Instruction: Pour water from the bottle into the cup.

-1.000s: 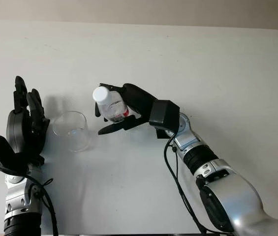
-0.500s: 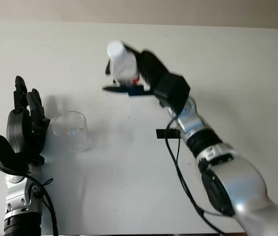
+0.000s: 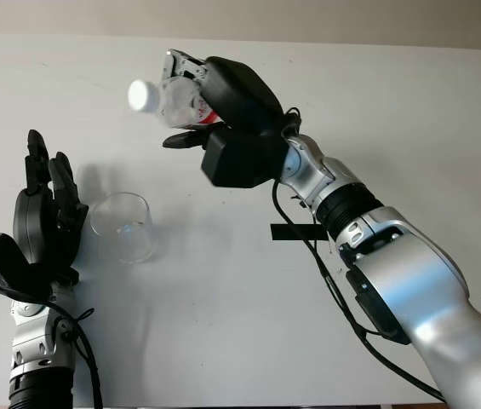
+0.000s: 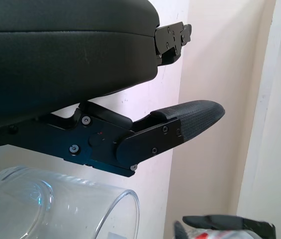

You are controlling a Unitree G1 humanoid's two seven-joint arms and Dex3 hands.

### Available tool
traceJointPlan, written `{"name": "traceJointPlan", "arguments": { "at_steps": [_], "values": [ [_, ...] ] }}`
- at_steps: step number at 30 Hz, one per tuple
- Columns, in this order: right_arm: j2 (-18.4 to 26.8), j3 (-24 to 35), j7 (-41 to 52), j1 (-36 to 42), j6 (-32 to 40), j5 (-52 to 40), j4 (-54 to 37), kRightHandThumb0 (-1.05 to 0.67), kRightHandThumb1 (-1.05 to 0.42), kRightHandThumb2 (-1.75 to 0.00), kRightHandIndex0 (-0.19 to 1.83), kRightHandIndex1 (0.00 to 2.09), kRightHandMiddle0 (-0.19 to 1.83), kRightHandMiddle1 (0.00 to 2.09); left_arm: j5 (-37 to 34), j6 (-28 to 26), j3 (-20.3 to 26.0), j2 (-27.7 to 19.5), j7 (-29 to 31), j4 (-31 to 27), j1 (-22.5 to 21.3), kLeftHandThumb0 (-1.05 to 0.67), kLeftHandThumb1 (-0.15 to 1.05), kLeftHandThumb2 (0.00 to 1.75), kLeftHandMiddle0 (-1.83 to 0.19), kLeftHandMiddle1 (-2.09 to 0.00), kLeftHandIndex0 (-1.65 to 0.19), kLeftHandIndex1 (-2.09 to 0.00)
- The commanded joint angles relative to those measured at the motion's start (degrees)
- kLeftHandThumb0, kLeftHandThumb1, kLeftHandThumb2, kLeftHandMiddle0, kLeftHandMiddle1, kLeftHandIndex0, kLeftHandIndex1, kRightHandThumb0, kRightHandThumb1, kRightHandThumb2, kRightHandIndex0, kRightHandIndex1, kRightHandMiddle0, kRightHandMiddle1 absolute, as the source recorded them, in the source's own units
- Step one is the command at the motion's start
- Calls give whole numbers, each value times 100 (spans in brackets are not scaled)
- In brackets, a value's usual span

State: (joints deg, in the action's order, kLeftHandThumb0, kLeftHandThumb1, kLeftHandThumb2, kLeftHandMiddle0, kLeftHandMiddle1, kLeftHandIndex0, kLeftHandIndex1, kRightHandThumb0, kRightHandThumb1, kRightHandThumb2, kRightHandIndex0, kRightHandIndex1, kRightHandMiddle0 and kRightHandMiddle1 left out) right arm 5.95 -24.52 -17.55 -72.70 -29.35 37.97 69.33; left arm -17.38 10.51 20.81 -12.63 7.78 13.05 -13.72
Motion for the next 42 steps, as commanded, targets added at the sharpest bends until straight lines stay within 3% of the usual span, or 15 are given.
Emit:
{"name": "traceJointPlan", "arguments": {
  "at_steps": [1, 14, 27, 30, 42],
  "values": [
    [-24, -174, -295, -232, -2, 189, 41, -9, -102, -8, 93, 209, 48, 209, 41, 47, -33, 76, -34, 52, 59, -70, 105, 76, 13, -6, 18, -4],
    [42, -681, -1119, -291, -196, 682, 18, -15, -105, -17, 104, 209, 61, 209, 74, 102, -86, 107, -51, 54, 79, -70, 105, 78, 13, -6, 18, -4],
    [158, -1229, -2289, -411, -452, 1340, -51, -20, -103, -12, 104, 209, 70, 209, 58, 123, -93, 157, -77, 61, 65, -68, 105, 78, 12, -6, 17, -5],
    [186, -1349, -2557, -461, -571, 1474, -26, -23, -104, -11, 104, 209, 57, 209, 80, 147, -109, 151, -88, 84, 56, -69, 105, 78, 13, -5, 17, -4],
    [209, -1972, -3631, -651, -460, 2226, 5, -31, -103, -15, 113, 209, 77, 209, 69, 114, -123, 199, -139, 59, 70, -69, 105, 76, 10, -6, 15, -6]
  ]
}}
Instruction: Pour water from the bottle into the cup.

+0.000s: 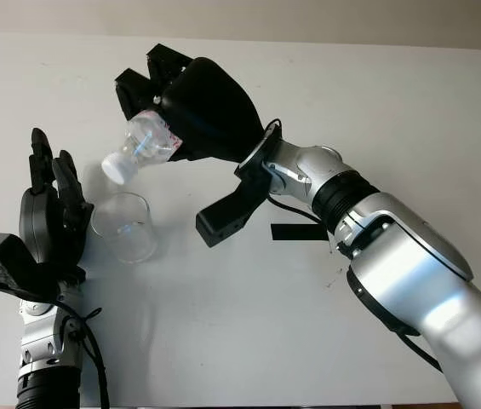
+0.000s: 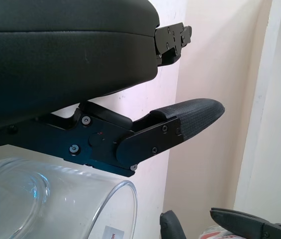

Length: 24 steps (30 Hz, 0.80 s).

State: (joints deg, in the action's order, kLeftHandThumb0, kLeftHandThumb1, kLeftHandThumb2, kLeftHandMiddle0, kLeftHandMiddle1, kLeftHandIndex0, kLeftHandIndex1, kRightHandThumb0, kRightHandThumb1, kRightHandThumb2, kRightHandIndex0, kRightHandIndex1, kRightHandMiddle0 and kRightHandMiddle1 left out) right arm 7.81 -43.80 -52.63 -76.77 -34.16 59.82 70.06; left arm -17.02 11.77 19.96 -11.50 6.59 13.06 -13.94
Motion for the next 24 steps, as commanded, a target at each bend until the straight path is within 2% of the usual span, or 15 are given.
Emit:
{"name": "traceJointPlan", "arguments": {
  "at_steps": [1, 5, 8, 10, 14, 18, 24],
  "values": [
    [18, -73, -157, -251, 28, 70, -66, -32, -103, -14, 114, 209, 80, 209, 41, -10, -40, 85, -27, 60, 93, -69, 105, 77, 10, -6, 15, -6],
    [12, -276, -311, -275, 258, 287, -94, -38, -104, -13, 120, 209, 82, 209, 32, -33, -49, 92, -48, 31, 101, -69, 105, 77, 10, -6, 15, -5],
    [-1, -501, -600, -296, 544, 567, -120, -42, -105, -12, 120, 209, 67, 209, 30, -33, -56, 94, -53, 41, 96, -69, 105, 78, 10, -6, 16, -5],
    [-21, -572, -698, -289, 643, 641, -117, -42, -105, -12, 121, 209, 64, 209, 40, -28, -65, 96, -66, 42, 93, -69, 105, 78, 10, -6, 16, -5],
    [-25, -778, -852, -304, 897, 864, -107, -38, -105, -11, 124, 209, 79, 209, 44, -34, -78, 85, -70, 25, 107, -69, 105, 78, 10, -6, 15, -5],
    [-28, -899, -1020, -307, 1062, 980, -78, -36, -105, -11, 124, 209, 86, 209, 24, -25, -67, 90, -68, 44, 102, -69, 105, 77, 9, -6, 15, -6],
    [-6, -1085, -1091, -364, 1325, 1157, -80, -37, -105, -11, 123, 209, 81, 209, 38, -2, -69, 83, -65, 74, 87, -69, 105, 77, 9, -6, 15, -6]
  ]
}}
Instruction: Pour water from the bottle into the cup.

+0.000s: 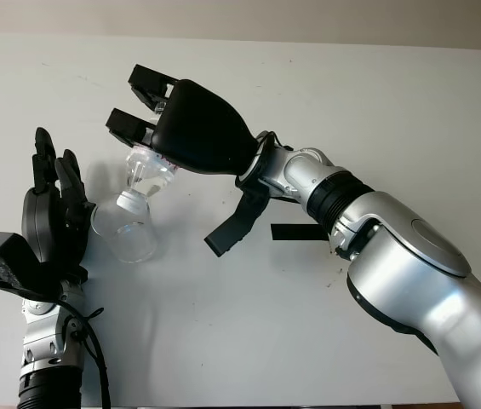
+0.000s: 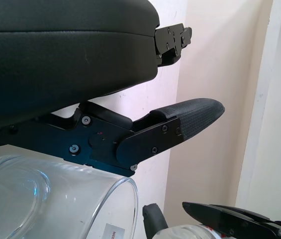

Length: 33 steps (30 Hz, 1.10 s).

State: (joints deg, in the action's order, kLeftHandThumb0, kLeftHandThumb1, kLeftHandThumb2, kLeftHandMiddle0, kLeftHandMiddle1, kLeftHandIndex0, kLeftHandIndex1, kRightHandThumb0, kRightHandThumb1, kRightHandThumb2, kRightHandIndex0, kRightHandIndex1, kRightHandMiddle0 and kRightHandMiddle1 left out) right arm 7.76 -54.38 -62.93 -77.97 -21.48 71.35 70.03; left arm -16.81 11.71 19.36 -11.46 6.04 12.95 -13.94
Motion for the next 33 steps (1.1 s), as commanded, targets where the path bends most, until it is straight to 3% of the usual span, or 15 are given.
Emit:
{"name": "traceJointPlan", "arguments": {
  "at_steps": [1, 10, 26, 28, 31, 33],
  "values": [
    [2, -32, -58, -247, 63, 6, -81, -38, -105, -11, 122, 209, 79, 209, 23, 19, -11, 73, -2, 98, 86, -69, 105, 77, 9, -5, 15, -5],
    [11, -205, -242, -280, 350, 153, -91, -41, -105, -10, 115, 209, 63, 209, 32, 13, -12, 67, -5, 88, 97, -69, 105, 78, 9, -5, 15, -5],
    [20, -207, -210, -269, 340, 118, -103, -41, -104, -9, 113, 209, 59, 209, 25, -14, -19, 71, -3, 105, 84, -70, 105, 76, 10, -5, 16, -5],
    [0, -7, -70, -216, -41, -175, -73, -39, -104, -8, 116, 209, 68, 209, 35, -3, -22, 72, -7, 106, 90, -70, 105, 76, 10, -5, 16, -5],
    [-94, 753, 812, 2, -1012, -1288, 6, -34, -103, -6, 120, 209, 83, 209, 48, -27, -30, 71, -21, 61, 109, -70, 105, 77, 10, -5, 16, -5],
    [-108, 1170, 1432, 126, -1310, -1885, 10, -25, -103, -6, 114, 209, 79, 209, 48, -37, -26, 78, -43, 35, 121, -69, 105, 78, 10, -5, 16, -5]
  ]
}}
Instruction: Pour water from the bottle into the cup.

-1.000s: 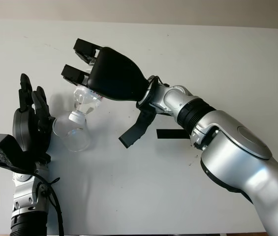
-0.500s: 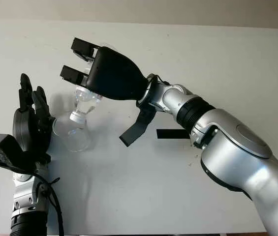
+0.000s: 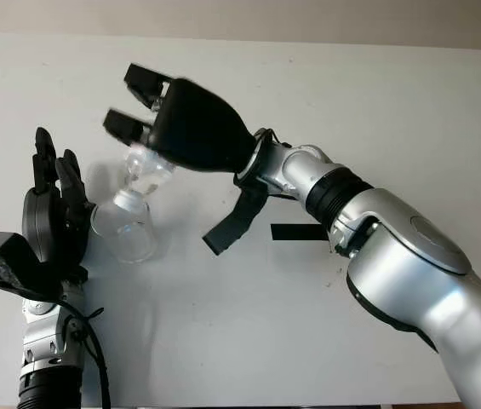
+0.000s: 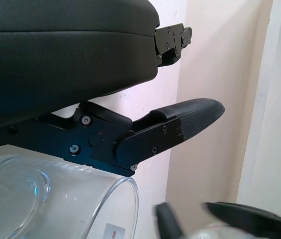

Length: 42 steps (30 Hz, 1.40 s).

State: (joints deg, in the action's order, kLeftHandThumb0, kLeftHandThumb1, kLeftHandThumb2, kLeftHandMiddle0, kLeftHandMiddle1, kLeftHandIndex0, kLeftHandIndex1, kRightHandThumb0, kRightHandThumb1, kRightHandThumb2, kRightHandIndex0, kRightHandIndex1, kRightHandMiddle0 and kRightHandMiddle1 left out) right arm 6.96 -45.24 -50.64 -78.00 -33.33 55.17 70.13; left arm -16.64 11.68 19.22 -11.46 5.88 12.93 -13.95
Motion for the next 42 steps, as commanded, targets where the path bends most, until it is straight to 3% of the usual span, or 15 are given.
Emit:
{"name": "traceJointPlan", "arguments": {
  "at_steps": [1, 5, 6, 7, 8, 10, 13, 15, 19, 21, 25, 30, 42],
  "values": [
    [-29, 453, 519, 191, -195, -534, -9, -23, -104, -6, 112, 209, 77, 209, 27, -34, -8, 79, -32, 35, 126, -69, 105, 78, 10, -5, 16, -5],
    [-2, 1063, 1286, 423, -367, -1298, -121, -13, -103, -14, 124, 209, 87, 209, 6, -44, 14, 74, -48, -1, 160, -70, 105, 77, 10, -6, 16, -5],
    [1, 1199, 1438, 474, -380, -1455, -151, -11, -99, -24, 130, 209, 92, 209, 1, -37, 17, 67, -37, 5, 163, -70, 105, 76, 9, -6, 16, -5],
    [2, 1293, 1551, 510, -385, -1556, -180, -9, -82, -58, 136, 209, 97, 209, -2, -31, 19, 62, -28, 10, 166, -70, 105, 76, 9, -6, 16, -5],
    [0, 1403, 1689, 549, -385, -1673, -204, -8, -74, -74, 139, 209, 98, 209, -9, -29, 23, 56, -17, 14, 167, -70, 105, 75, 9, -6, 16, -5],
    [-30, 1798, 2207, 668, -427, -2175, -225, -6, -69, -86, 145, 209, 104, 209, -28, -42, 33, 55, -6, 3, 160, -70, 105, 75, 9, -6, 16, -5],
    [-68, 2316, 2991, 810, -381, -2851, -303, -6, -70, -82, 151, 209, 109, 209, -41, -74, 37, 40, 14, -24, 165, -70, 105, 75, 9, -6, 16, -5],
    [-138, 2742, 3673, 917, -251, -3446, -405, -9, -77, -71, 149, 209, 110, 209, -42, -90, 41, 25, 34, -36, 171, -69, 105, 77, 9, -5, 16, -5],
    [-207, 3626, 5108, 1154, 930, -4736, -1013, -17, -98, -33, 124, 209, 103, 209, -59, -49, 62, 6, 91, 6, 173, -68, 105, 76, 10, -5, 16, -5],
    [-185, 4037, 5842, 1337, 1684, -5413, -1495, -17, -103, -28, 123, 209, 106, 209, -43, -47, 60, 4, 92, 11, 172, -68, 105, 76, 10, -5, 16, -5],
    [-17, 4519, 6791, 1873, 3109, -6297, -2714, -16, -105, -31, 127, 209, 109, 209, -26, -70, 59, 1, 84, 18, 180, -69, 105, 77, 11, -5, 16, -5],
    [201, 4707, 7211, 2432, 4195, -6642, -3901, -17, -105, -34, 130, 209, 107, 209, -49, -70, 81, -19, 127, 41, 195, -70, 105, 75, 11, -5, 17, -5],
    [592, 4955, 7299, 3819, 5403, -6960, -6026, -16, -105, -40, 146, 209, 104, 209, -56, -85, 108, -6, 196, -30, 260, -69, 105, 76, 11, -5, 17, -5]
  ]
}}
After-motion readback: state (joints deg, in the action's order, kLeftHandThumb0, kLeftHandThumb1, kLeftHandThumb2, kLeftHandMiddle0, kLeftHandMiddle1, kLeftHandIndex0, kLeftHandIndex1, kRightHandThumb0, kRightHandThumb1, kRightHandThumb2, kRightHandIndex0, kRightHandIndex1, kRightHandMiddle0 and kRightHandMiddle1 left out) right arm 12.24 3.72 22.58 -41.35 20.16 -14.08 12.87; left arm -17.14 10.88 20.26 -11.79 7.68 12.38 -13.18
